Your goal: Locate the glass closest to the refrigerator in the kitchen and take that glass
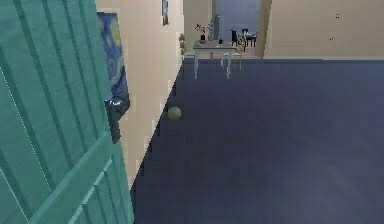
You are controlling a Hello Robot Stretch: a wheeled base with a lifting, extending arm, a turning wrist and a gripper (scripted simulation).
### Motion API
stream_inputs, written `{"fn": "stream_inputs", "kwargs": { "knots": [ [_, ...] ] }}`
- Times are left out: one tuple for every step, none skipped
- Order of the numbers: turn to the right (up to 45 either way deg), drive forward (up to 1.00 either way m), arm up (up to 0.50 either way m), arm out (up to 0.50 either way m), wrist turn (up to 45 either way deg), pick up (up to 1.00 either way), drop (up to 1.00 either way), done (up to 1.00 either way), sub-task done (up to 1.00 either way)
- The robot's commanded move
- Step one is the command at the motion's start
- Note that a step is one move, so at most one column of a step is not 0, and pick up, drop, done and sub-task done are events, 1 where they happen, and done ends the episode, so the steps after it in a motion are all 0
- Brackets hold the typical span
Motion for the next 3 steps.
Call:
{"fn": "stream_inputs", "kwargs": {
  "knots": [
    [15.0,0.0,0.0,0.0,0.0,0.0,0.0,0.0,0.0],
    [0.0,1.0,0.0,0.0,0.0,0.0,0.0,0.0,0.0],
    [0.0,1.0,0.0,0.0,0.0,0.0,0.0,0.0,0.0]
  ]
}}
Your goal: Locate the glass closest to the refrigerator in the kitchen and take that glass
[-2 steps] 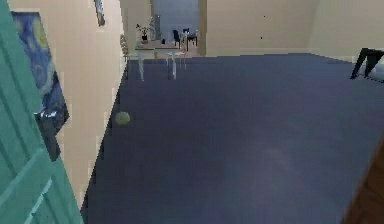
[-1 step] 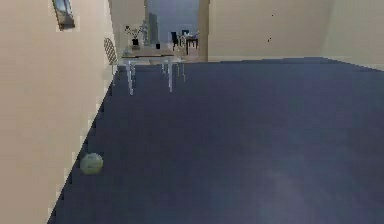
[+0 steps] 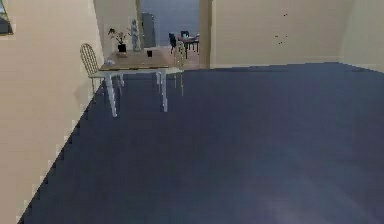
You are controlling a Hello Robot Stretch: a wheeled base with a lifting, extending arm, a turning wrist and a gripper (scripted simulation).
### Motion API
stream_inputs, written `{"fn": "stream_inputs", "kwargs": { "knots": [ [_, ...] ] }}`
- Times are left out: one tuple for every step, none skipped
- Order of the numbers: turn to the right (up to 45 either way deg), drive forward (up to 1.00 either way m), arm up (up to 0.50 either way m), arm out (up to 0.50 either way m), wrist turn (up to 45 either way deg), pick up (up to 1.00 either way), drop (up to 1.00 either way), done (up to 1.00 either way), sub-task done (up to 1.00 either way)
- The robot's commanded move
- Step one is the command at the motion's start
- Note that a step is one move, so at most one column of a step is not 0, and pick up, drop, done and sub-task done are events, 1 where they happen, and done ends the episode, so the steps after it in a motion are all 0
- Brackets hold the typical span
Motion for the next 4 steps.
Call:
{"fn": "stream_inputs", "kwargs": {
  "knots": [
    [3.0,0.0,0.0,0.0,0.0,0.0,0.0,0.0,0.0],
    [0.0,1.0,0.0,0.0,0.0,0.0,0.0,0.0,0.0],
    [0.0,1.0,0.0,0.0,0.0,0.0,0.0,0.0,0.0],
    [0.0,1.0,0.0,0.0,0.0,0.0,0.0,0.0,0.0]
  ]
}}
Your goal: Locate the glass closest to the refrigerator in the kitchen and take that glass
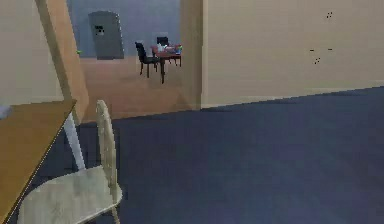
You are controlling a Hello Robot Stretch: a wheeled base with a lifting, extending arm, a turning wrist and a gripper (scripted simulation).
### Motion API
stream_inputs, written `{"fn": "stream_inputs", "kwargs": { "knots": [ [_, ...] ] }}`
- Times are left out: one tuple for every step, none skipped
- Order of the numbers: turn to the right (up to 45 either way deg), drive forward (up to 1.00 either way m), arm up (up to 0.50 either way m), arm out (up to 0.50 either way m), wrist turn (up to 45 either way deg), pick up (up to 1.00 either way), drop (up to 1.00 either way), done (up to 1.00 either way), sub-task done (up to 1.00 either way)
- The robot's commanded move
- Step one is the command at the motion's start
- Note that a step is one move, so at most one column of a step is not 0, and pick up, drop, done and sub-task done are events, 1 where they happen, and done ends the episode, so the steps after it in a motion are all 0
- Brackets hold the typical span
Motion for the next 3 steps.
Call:
{"fn": "stream_inputs", "kwargs": {
  "knots": [
    [0.0,0.8,0.0,0.0,0.0,0.0,0.0,0.0,0.0],
    [0.0,0.75,0.0,0.0,0.0,0.0,0.0,0.0,0.0],
    [-27.0,0.0,0.0,0.0,0.0,0.0,0.0,0.0,0.0]
  ]
}}
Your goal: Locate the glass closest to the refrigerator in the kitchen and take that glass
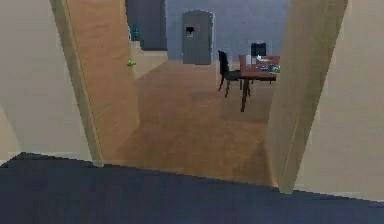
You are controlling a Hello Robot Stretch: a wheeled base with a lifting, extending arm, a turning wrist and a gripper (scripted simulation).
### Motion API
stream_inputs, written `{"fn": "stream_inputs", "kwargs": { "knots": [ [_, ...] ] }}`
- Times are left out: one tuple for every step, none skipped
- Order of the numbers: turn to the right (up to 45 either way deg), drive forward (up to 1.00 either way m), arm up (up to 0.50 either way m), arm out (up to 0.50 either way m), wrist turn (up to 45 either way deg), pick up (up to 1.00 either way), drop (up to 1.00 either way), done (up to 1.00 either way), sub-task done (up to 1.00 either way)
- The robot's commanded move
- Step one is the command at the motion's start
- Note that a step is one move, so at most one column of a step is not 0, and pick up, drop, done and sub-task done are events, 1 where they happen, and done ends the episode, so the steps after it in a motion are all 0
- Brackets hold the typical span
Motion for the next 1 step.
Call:
{"fn": "stream_inputs", "kwargs": {
  "knots": [
    [0.0,1.0,0.0,0.0,0.0,0.0,0.0,0.0,0.0]
  ]
}}
